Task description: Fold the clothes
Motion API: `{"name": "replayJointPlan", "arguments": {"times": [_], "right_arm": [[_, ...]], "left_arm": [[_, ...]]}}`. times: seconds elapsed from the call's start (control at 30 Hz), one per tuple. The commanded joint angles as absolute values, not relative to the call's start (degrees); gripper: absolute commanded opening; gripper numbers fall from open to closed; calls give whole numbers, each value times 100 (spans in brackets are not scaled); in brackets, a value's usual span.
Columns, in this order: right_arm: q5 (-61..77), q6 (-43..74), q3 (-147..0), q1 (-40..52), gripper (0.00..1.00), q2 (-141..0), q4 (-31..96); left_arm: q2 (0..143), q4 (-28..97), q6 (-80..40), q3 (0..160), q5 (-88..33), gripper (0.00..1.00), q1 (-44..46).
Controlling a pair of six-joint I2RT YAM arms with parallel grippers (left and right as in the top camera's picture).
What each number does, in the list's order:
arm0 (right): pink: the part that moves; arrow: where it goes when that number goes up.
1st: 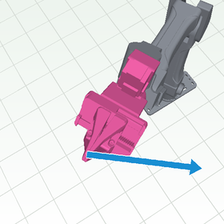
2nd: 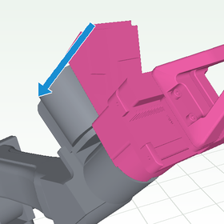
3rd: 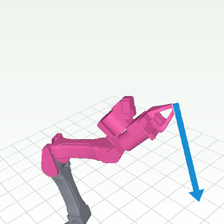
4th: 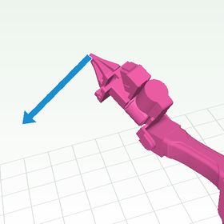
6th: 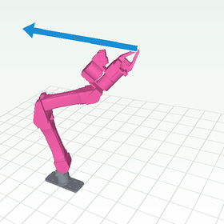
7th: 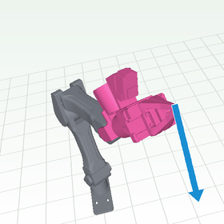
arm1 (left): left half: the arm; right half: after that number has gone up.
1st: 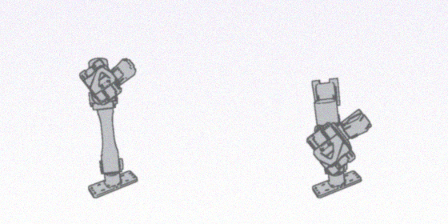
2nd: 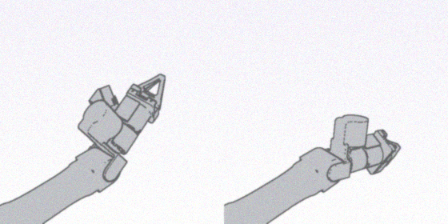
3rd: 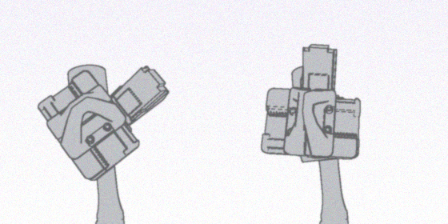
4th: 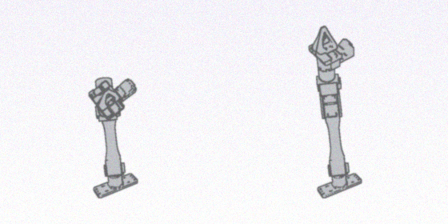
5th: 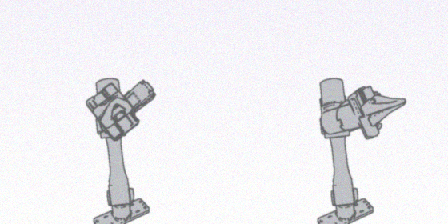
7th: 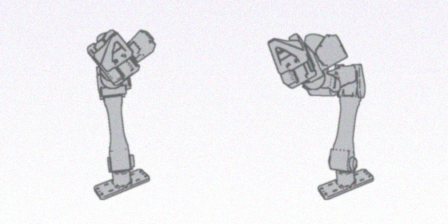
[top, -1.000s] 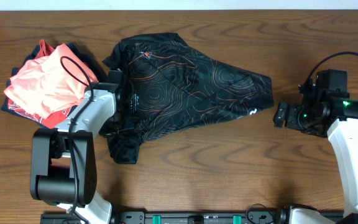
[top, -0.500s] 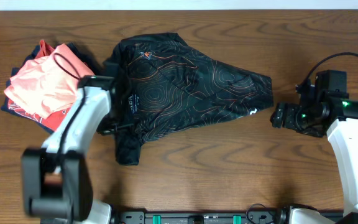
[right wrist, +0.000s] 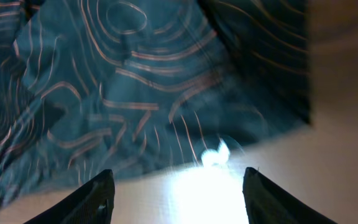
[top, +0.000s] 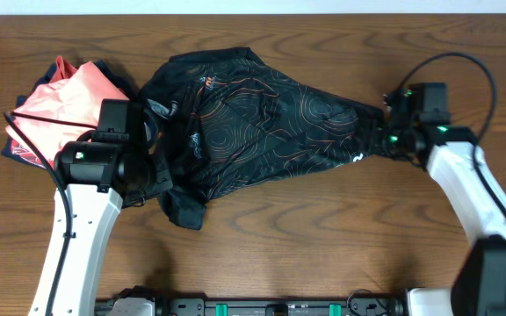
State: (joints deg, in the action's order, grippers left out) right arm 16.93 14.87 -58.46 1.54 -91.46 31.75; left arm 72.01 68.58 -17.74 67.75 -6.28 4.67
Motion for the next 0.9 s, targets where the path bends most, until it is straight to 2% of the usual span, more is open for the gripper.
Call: {"name": "replayJointPlan", "arguments": {"times": [0.0,0.17,0.6,0.77,0.87], "right_arm": [[1763,1822,-5828,266,65,-9760,2711],[1848,1887,-5828,397,63,-10438,1922],[1730,2128,-5828,399,63,-10962,1321],[1525,2383,-5828,388,49,-10962,1109],[1520,2383,-5828,355,47,-10962,832]], "left_arm": [[7260,6871,-1699,6836,-491,6,434],[7428,6853,-1699,6836,-489,6,434],[7752,6803,-1699,6831,-489,6,434],[7754,6720,-1699,6831,-489,6,434],[7754,6713,-1699,6829,-489,6,434]]}}
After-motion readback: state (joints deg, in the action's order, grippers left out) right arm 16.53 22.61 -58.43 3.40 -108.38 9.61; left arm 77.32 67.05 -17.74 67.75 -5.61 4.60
